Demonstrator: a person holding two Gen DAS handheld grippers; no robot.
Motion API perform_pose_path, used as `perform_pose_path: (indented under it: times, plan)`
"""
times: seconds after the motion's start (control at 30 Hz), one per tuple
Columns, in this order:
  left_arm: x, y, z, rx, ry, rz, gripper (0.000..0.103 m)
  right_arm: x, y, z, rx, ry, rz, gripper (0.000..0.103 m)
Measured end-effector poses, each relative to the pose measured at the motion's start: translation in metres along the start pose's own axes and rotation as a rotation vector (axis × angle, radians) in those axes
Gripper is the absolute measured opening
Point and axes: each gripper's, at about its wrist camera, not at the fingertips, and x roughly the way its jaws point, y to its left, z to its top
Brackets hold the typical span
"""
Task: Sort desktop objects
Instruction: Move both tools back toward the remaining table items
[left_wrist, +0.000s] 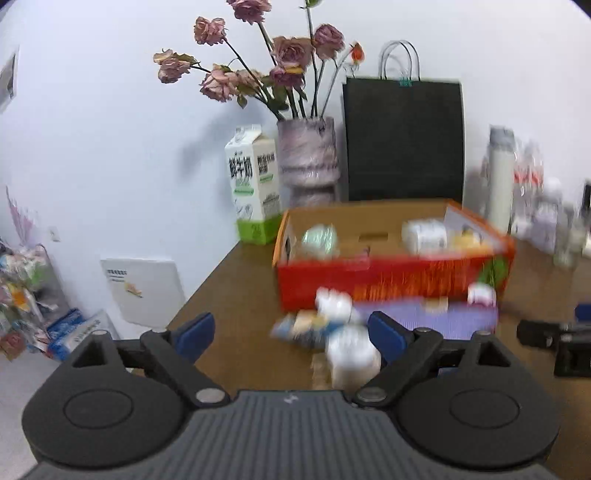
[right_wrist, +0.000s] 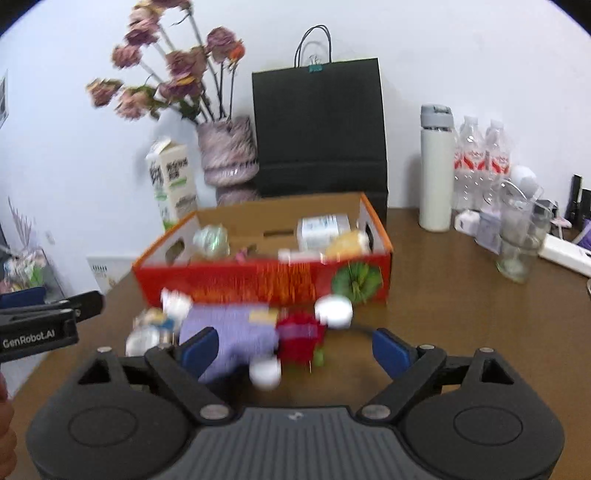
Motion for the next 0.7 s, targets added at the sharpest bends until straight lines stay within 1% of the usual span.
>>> perform_pose_path:
  times: [0.07, 0.13, 0.2, 0.27, 0.3, 0.37, 0.47, 0.53, 0.6, 0.7]
  plan:
    - [-0.012, -0.003, -0.022, 0.012, 0.024, -0.016, 0.094, -0.007, 0.004, -0.021, -0.031, 0.018, -0.02, 0.09]
    - [-0.02, -0.002, -0.04, -0.013, 0.071, -0.056, 0.094, -0.012, 0.008, -0.038, -0.06, 0.045, -0.043, 0.09]
    - [-0.026, 0.0, -0.053, -0.044, 0.114, -0.086, 0.094, -0.022, 0.009, -0.054, -0.06, 0.054, -0.055, 0.09]
    - [-0.032, 0.0, -0.064, -0.033, 0.136, -0.097, 0.094, -0.033, 0.007, -0.066, -0.035, 0.054, -0.046, 0.09]
    - [-0.034, -0.001, -0.068, -0.018, 0.139, -0.096, 0.094, -0.039, 0.005, -0.072, -0.018, 0.053, -0.035, 0.091]
    - [-0.036, 0.0, -0.073, -0.003, 0.138, -0.08, 0.094, -0.046, 0.002, -0.084, 0.01, 0.05, -0.012, 0.096]
    - [-0.034, 0.004, -0.078, -0.02, 0.141, -0.066, 0.094, -0.049, -0.007, -0.093, 0.066, 0.049, -0.03, 0.097]
    - [-0.034, 0.008, -0.08, -0.037, 0.142, -0.075, 0.094, -0.052, -0.013, -0.095, 0.113, 0.052, -0.018, 0.097]
    - [-0.033, 0.009, -0.081, -0.037, 0.144, -0.094, 0.095, -0.057, -0.019, -0.099, 0.149, 0.033, -0.005, 0.097]
    - [-0.032, 0.009, -0.083, -0.045, 0.155, -0.107, 0.095, -0.06, -0.022, -0.101, 0.16, 0.013, 0.006, 0.097]
